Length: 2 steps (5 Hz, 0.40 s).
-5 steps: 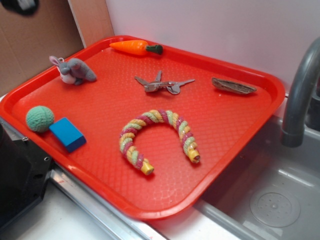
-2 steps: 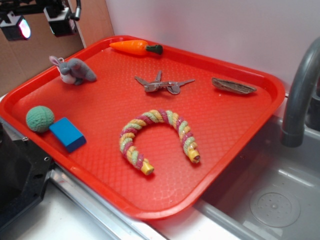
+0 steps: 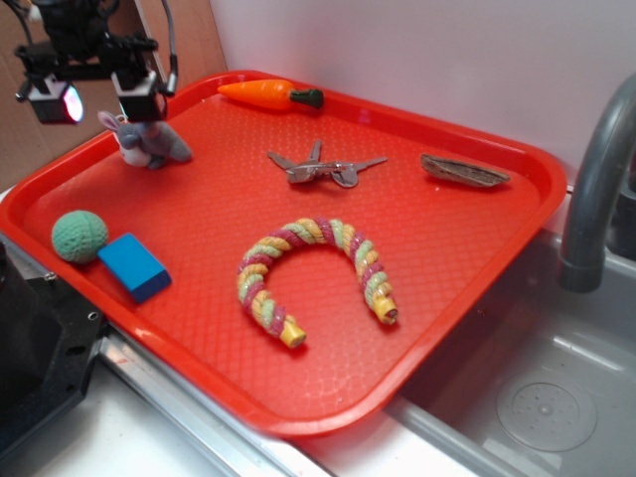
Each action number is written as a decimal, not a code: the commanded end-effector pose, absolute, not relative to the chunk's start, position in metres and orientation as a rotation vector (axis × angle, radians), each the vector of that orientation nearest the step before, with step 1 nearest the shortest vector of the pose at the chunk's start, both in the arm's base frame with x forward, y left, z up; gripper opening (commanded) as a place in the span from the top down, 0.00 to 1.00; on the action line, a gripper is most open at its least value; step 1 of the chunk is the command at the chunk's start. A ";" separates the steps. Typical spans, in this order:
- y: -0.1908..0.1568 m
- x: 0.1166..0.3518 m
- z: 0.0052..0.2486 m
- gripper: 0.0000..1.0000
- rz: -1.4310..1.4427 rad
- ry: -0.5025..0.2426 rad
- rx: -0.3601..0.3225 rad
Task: Grab the gray animal.
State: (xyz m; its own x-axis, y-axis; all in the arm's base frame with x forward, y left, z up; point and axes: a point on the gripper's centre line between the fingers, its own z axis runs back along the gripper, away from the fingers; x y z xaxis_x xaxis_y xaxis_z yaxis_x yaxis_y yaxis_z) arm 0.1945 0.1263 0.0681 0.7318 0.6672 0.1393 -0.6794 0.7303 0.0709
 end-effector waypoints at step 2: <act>0.143 0.225 0.041 0.00 0.696 -0.152 0.066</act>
